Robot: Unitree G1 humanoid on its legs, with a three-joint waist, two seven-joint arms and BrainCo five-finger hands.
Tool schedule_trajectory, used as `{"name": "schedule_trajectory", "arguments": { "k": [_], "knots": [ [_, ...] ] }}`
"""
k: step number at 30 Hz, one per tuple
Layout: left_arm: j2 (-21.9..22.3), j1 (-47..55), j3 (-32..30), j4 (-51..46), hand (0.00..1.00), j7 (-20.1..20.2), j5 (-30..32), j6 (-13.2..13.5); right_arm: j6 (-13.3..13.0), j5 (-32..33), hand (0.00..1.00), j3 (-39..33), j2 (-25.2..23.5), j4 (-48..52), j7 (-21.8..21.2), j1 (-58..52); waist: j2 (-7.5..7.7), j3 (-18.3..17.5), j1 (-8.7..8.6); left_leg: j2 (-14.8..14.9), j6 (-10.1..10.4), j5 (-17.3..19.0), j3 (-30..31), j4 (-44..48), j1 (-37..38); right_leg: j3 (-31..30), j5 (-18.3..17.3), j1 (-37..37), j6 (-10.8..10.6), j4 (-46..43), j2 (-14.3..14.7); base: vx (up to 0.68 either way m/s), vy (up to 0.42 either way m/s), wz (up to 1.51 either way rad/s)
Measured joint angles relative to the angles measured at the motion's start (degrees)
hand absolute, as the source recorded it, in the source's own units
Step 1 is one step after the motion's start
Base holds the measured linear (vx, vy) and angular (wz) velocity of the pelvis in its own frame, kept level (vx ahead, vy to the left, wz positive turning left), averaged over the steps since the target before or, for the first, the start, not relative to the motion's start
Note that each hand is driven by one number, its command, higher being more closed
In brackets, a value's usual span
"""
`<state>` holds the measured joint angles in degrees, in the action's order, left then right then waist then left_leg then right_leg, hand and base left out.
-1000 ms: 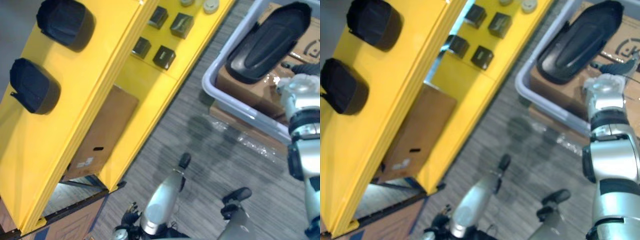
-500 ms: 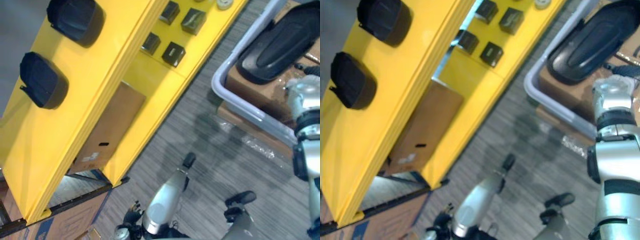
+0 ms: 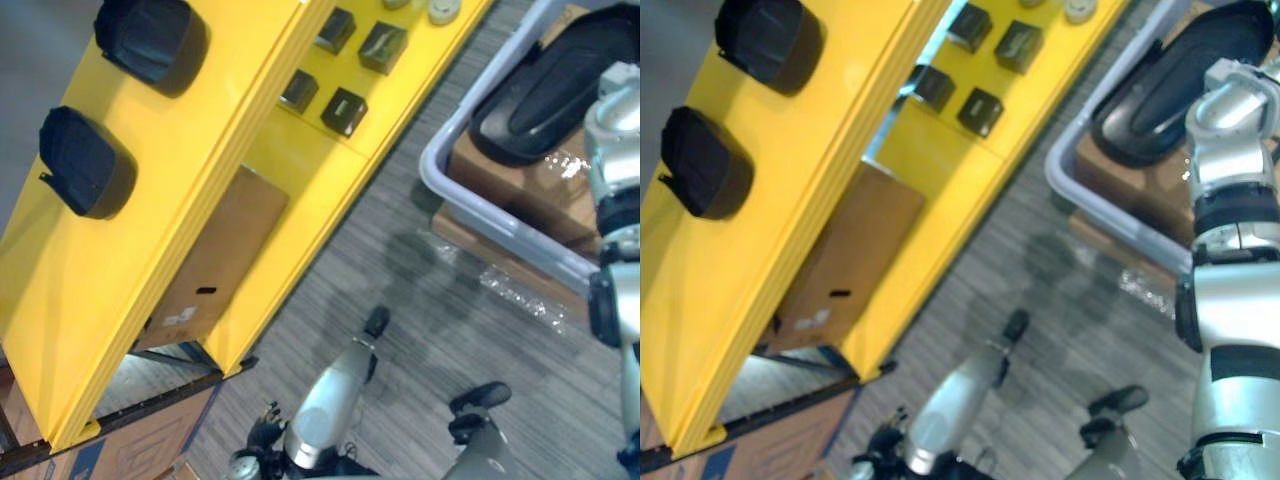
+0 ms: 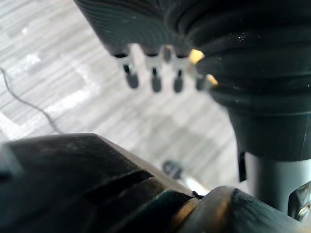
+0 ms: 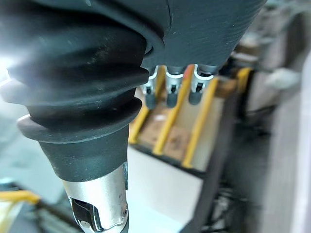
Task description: Walk over and take plastic housings, then place them on the shelf
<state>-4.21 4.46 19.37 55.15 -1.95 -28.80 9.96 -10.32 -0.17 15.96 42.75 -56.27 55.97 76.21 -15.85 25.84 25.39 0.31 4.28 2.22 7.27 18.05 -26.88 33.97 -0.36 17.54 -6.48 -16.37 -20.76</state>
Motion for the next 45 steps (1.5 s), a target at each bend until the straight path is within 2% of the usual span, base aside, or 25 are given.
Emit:
{"name": "schedule_trajectory", "arguments": {
  "k": [2, 4, 5, 6, 9, 13, 15, 22, 25, 35, 45],
  "knots": [
    [0.0, 0.0, 0.0, 0.0, 0.00, 0.0, 0.0, 0.0, -1.2, 0.7, 0.00, 1.2, -0.4, 0.9, -3.6, 0.0, 0.01, 0.0, -0.01, 0.0, 0.0, 0.0, -0.1, -0.2, 0.5, 0.0, 0.0, -0.4, 0.0, 0.0, 0.0, 0.00, 0.000, 0.00],
    [-0.1, 0.0, 0.0, 0.0, 0.00, 0.3, 0.1, -0.1, -1.1, 5.7, 0.00, 2.4, -1.7, 1.8, -10.6, 0.1, 0.01, 0.0, -0.19, 0.0, 0.0, 0.0, -0.1, -0.5, 1.2, -0.1, -0.2, -0.9, 0.0, 0.1, 0.0, 0.00, 0.000, 0.00],
    [-0.1, 0.0, 0.0, 0.0, 0.00, 0.4, 0.0, -0.1, -1.1, 7.2, 0.00, 2.4, -2.1, 1.8, -12.5, 0.0, 0.01, 0.0, -0.21, 0.0, 0.0, 0.0, -0.1, -0.5, 1.2, -0.1, -0.2, -0.9, 0.0, 0.1, 0.0, 0.00, 0.000, 0.00],
    [-0.1, 0.0, -0.1, 0.0, 0.00, 0.4, 0.0, -0.1, -0.7, 10.8, 0.00, 2.8, -2.9, 1.6, -16.5, -0.1, 0.01, 0.0, -0.21, 0.0, 0.0, 0.0, -0.1, -0.5, 1.1, -0.1, -0.2, -0.7, 0.0, 0.0, 0.0, 0.00, 0.000, 0.00],
    [-0.1, 0.0, -0.1, 0.0, 0.00, 0.5, 0.0, 0.0, 0.6, 16.7, 0.00, 2.8, -4.6, 0.6, -24.8, -1.5, 0.01, 0.0, -0.08, 0.0, 0.0, 0.0, -0.1, -0.5, 1.0, -0.1, -0.2, -0.7, 0.0, 0.0, -0.1, 0.00, 0.000, 0.00],
    [0.0, 0.0, -0.1, 0.0, 0.00, 0.5, 0.0, 0.0, 3.1, 20.7, 0.00, 2.8, -5.7, -1.9, -31.5, -2.1, 0.01, 0.0, 0.35, 0.0, 0.0, 0.0, -0.1, -0.5, 0.9, 0.0, -0.1, -0.6, -0.2, -0.1, -0.1, 0.00, 0.000, 0.00],
    [0.0, 0.0, -0.2, 0.0, 0.00, 0.7, -0.1, 0.0, 5.6, 22.9, 0.00, 2.7, -5.8, -3.4, -34.6, -2.4, 0.01, 0.0, 0.56, 0.0, 0.0, 0.0, -0.1, -0.5, 0.9, 0.0, -0.1, -0.6, -0.1, -0.1, -0.1, 0.00, 0.000, 0.00],
    [0.0, -0.1, -0.2, 0.0, 0.00, 0.8, -0.1, -0.1, 13.1, 24.3, 0.00, 2.5, -6.1, -6.0, -35.9, -4.4, 0.01, 0.0, 0.60, 0.0, 0.0, 0.0, -0.1, -0.4, 0.8, 0.0, -0.1, -0.6, -0.1, -0.1, 0.0, 0.00, 0.000, 0.00],
    [0.0, -0.1, -0.2, 0.0, 0.00, 0.7, -0.1, -0.1, 15.4, 25.0, 0.00, 2.0, -6.1, -6.3, -35.8, -5.3, 0.01, 0.0, 0.61, 0.0, 0.0, 0.0, -0.1, -0.4, 0.7, 0.0, -0.1, -0.6, -0.2, 0.0, 0.0, 0.00, 0.000, 0.00],
    [0.0, -0.1, -0.2, 0.1, 0.00, 0.3, 0.0, 0.0, 17.6, 25.4, 0.00, -1.9, -6.0, -8.2, -28.5, -5.8, 0.01, 0.0, 0.37, 0.1, 0.0, 0.0, -0.6, -0.3, 0.9, -0.7, -0.1, -0.3, -0.2, 0.0, 0.0, 0.00, 0.000, -0.02],
    [0.0, -0.1, -0.2, 0.9, 0.00, -0.2, 0.1, -0.1, 19.3, 25.2, 0.00, -2.0, -5.7, -8.4, -28.3, -7.7, 0.02, 0.0, -1.39, 0.5, -0.1, 0.1, -2.7, -0.4, 2.0, -2.9, 0.7, 0.3, -0.3, 0.2, 0.1, -0.02, 0.004, -0.10]
  ]
}}
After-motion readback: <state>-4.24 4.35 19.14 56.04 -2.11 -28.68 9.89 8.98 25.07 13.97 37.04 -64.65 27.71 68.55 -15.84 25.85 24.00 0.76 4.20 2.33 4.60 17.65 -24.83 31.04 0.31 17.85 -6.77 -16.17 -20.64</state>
